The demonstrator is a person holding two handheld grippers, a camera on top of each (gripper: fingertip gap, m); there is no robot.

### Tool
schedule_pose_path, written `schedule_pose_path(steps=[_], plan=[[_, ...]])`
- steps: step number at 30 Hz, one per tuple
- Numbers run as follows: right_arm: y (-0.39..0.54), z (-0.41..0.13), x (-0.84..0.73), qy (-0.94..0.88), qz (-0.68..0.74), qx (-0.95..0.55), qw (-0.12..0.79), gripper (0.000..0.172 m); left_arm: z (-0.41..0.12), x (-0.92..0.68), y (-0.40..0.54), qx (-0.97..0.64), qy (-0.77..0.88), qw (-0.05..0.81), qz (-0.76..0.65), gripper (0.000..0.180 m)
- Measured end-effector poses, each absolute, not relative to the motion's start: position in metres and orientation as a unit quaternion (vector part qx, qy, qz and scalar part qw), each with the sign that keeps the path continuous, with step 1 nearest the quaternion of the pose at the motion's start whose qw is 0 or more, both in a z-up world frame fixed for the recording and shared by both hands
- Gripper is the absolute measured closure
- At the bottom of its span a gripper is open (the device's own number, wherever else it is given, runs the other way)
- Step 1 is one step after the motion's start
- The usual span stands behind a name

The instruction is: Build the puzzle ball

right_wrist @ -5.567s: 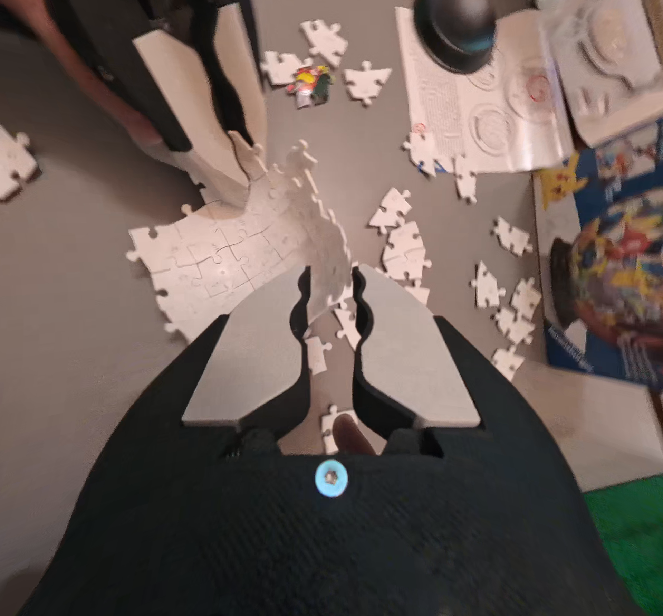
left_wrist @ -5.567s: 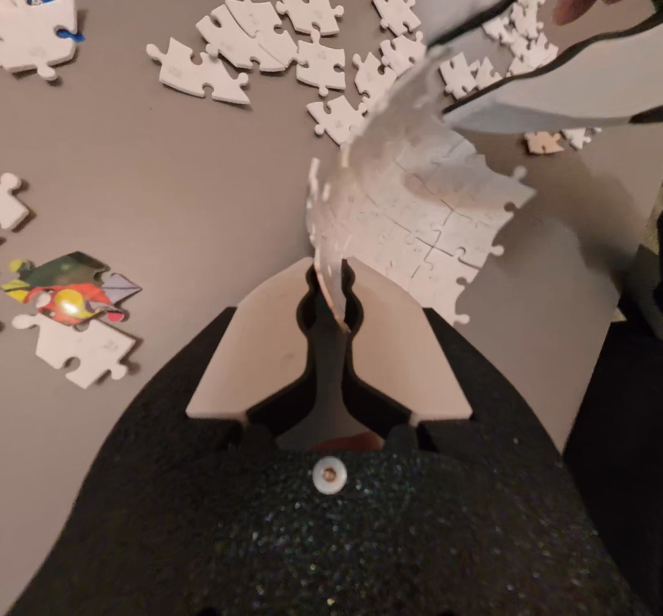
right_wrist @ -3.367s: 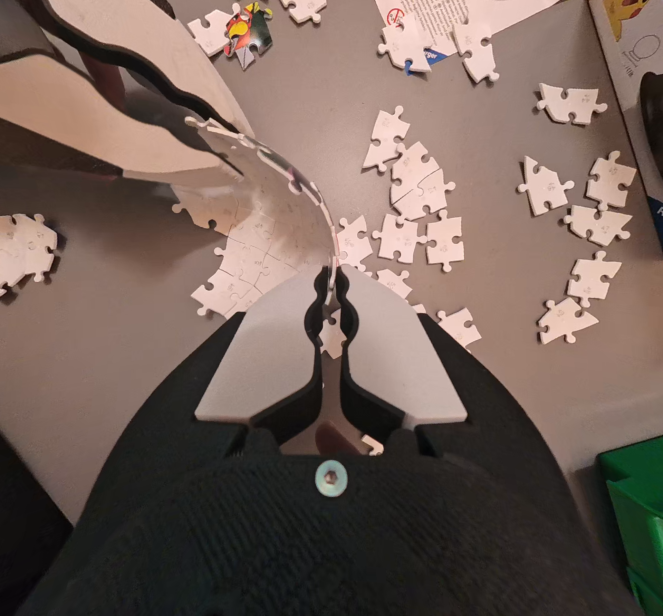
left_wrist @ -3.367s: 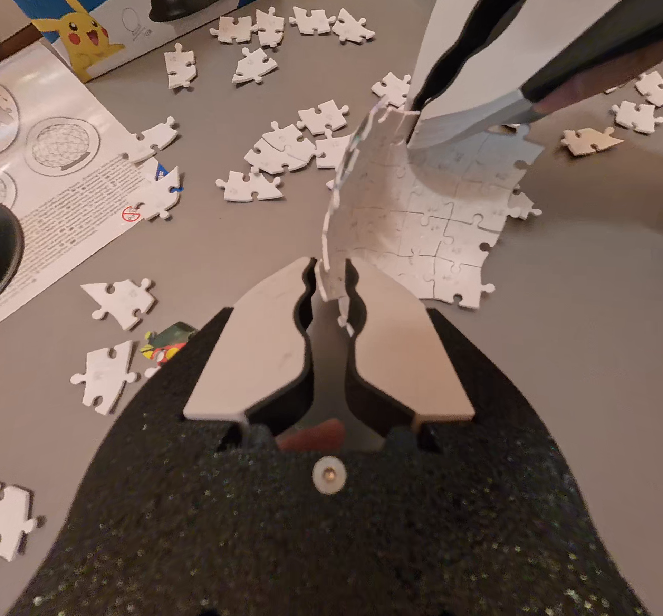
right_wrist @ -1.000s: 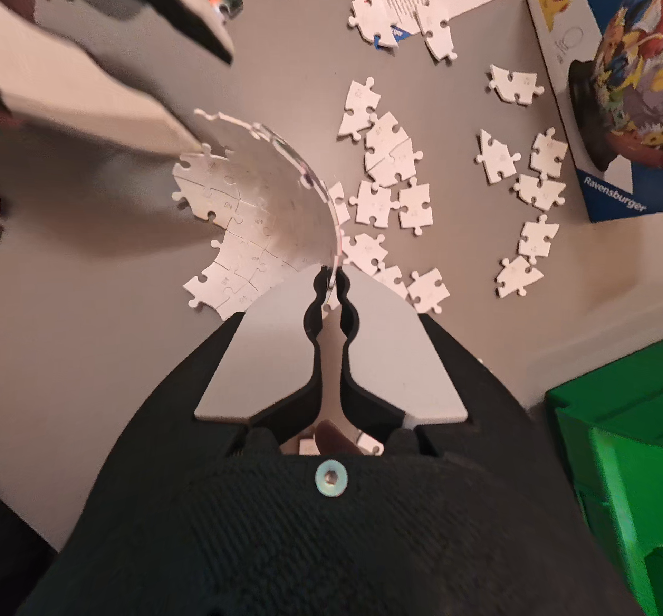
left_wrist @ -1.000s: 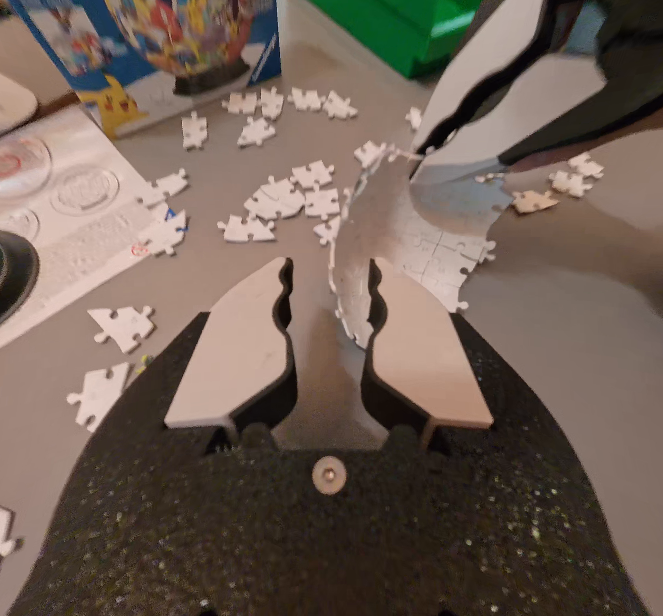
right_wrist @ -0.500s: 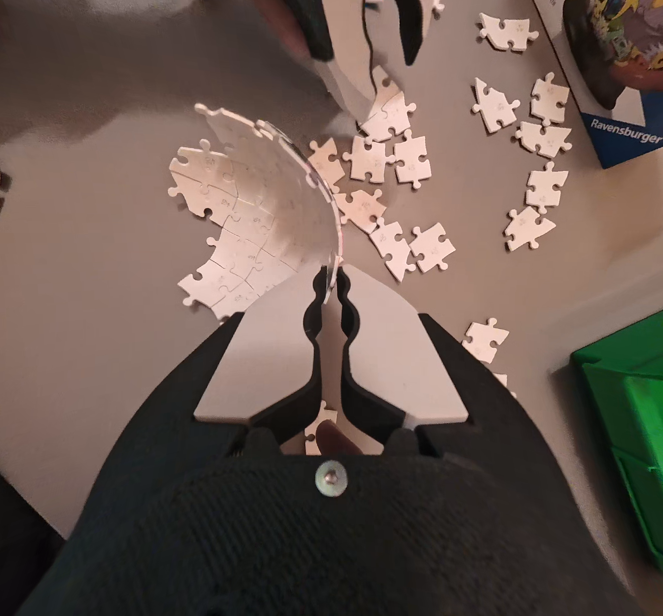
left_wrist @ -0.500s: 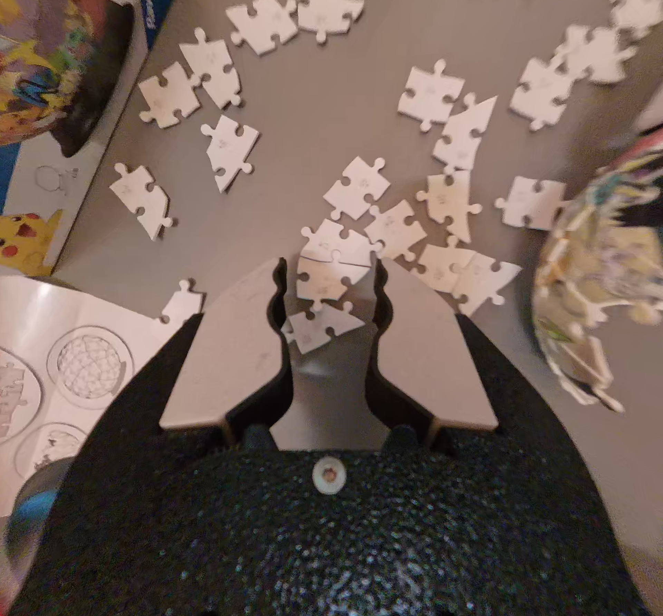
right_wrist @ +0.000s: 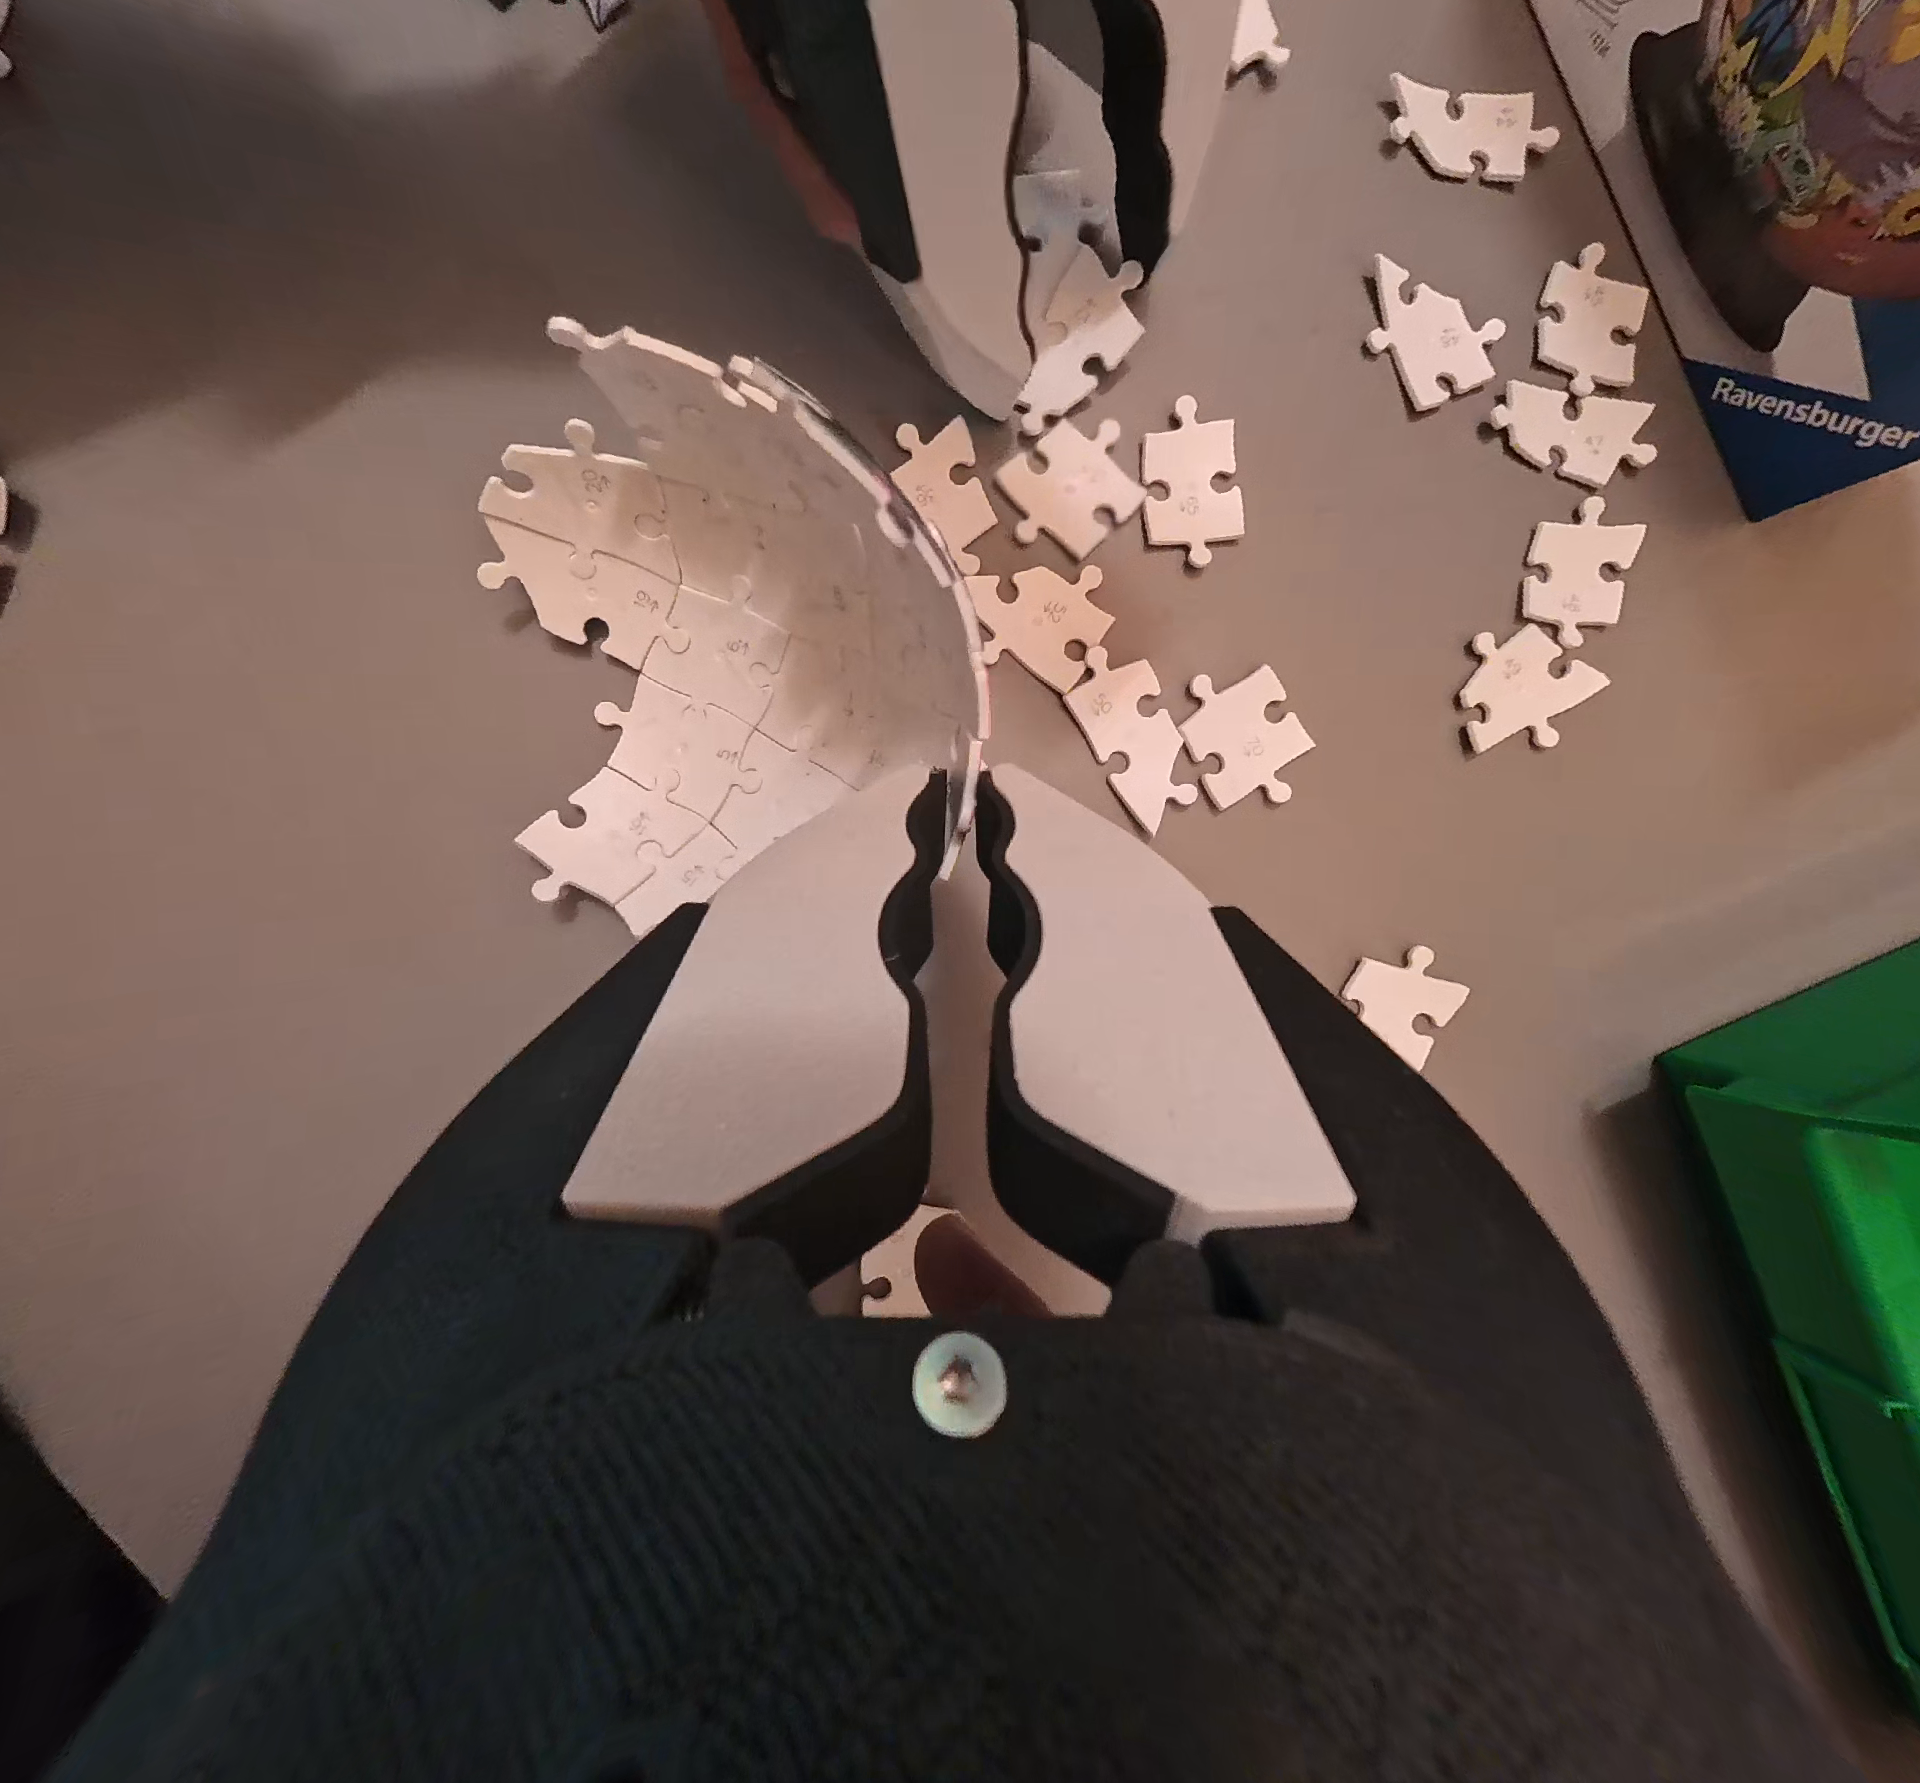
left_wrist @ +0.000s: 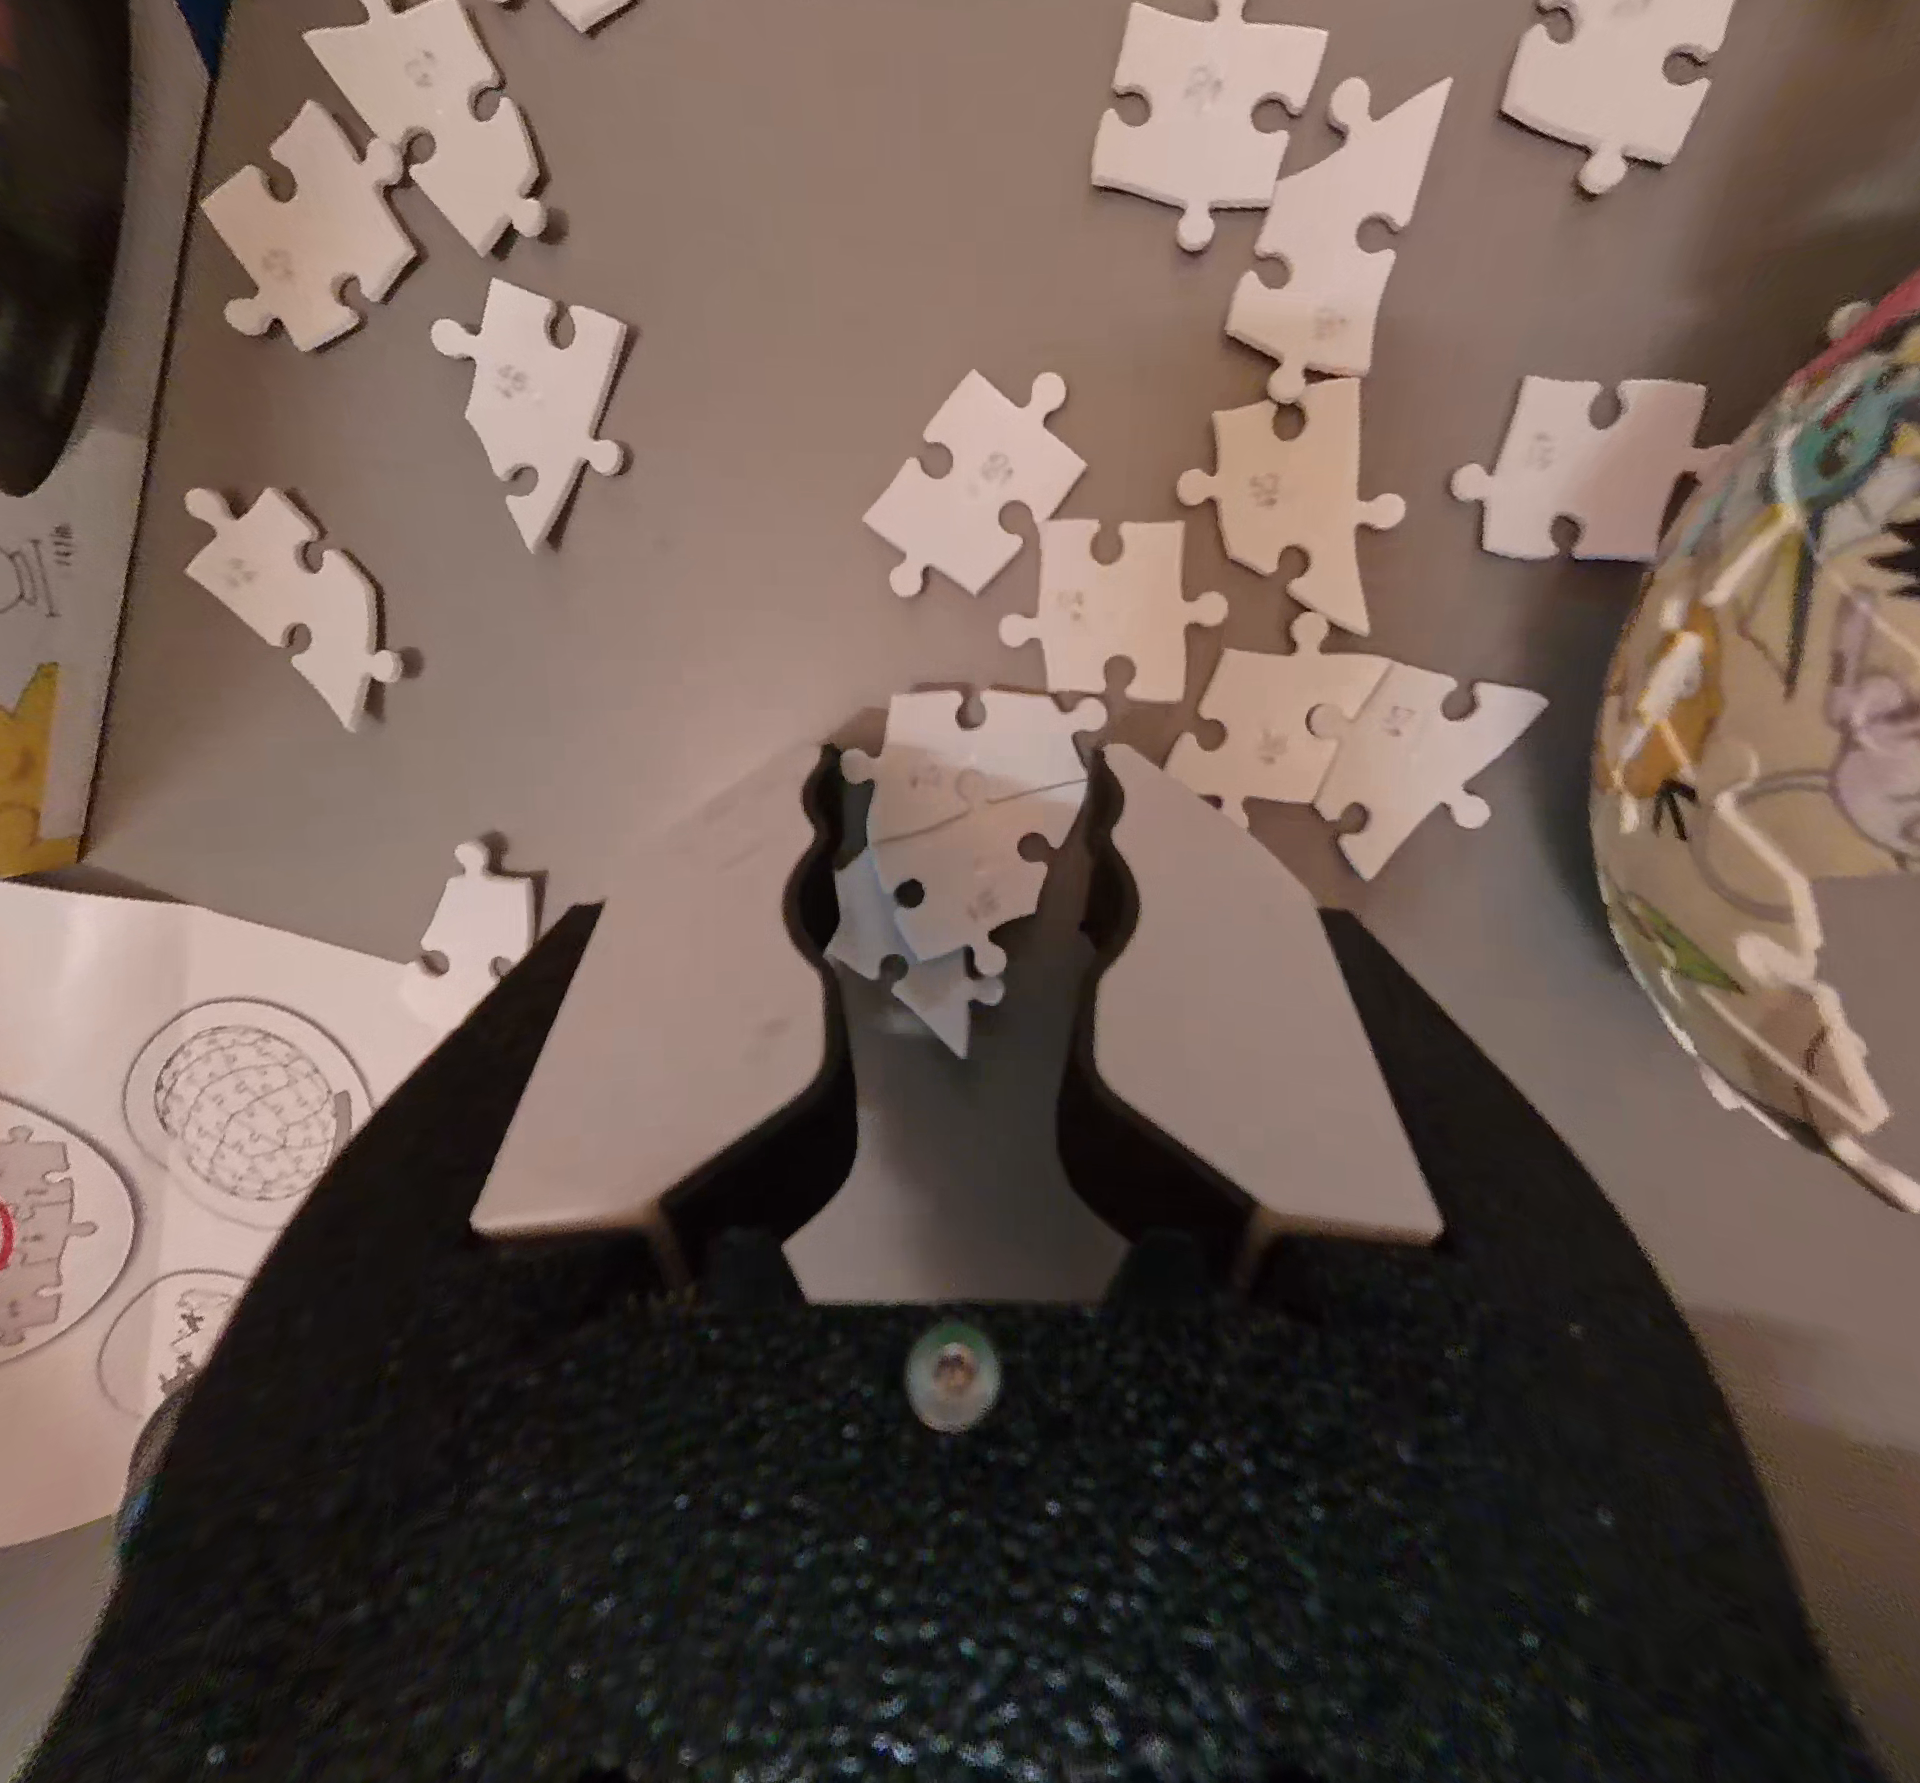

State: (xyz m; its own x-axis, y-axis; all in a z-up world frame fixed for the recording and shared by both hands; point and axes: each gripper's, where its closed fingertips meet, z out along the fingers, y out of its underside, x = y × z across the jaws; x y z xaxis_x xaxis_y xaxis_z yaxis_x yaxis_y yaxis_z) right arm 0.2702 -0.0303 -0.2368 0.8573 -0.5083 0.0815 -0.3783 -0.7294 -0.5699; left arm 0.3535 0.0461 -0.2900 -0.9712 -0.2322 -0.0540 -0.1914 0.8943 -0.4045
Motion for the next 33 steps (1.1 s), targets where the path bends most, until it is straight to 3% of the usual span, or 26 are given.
schedule_pose_path(steps=[5, 8, 13, 20, 28, 33], plan=[[-0.031, -0.237, 0.272, 0.244, -0.116, -0.922, 0.279, 0.167, -0.279, 0.352, 0.059, -0.111, 0.969, 0.069, -0.21, 0.137], [-0.03, -0.236, 0.276, 0.243, -0.122, -0.922, 0.276, 0.167, -0.244, 0.352, 0.078, -0.126, 0.956, 0.118, -0.238, 0.137], [-0.024, -0.235, 0.28, 0.233, -0.144, -0.924, 0.268, 0.166, -0.195, 0.271, 0.086, -0.054, 0.939, 0.128, -0.315, 0.137], [-0.011, -0.232, 0.279, 0.197, -0.168, -0.933, 0.251, 0.166, -0.248, 0.165, 0.041, 0.161, 0.925, 0.164, -0.303, 0.137], [-0.002, -0.226, 0.27, 0.156, -0.188, -0.945, 0.219, 0.166, -0.279, 0.17, 0.03, 0.272, 0.922, 0.165, -0.222, 0.137], [0.004, -0.226, 0.267, 0.151, -0.188, -0.946, 0.217, 0.166, -0.277, 0.186, 0.034, 0.292, 0.916, 0.211, -0.178, 0.137]])
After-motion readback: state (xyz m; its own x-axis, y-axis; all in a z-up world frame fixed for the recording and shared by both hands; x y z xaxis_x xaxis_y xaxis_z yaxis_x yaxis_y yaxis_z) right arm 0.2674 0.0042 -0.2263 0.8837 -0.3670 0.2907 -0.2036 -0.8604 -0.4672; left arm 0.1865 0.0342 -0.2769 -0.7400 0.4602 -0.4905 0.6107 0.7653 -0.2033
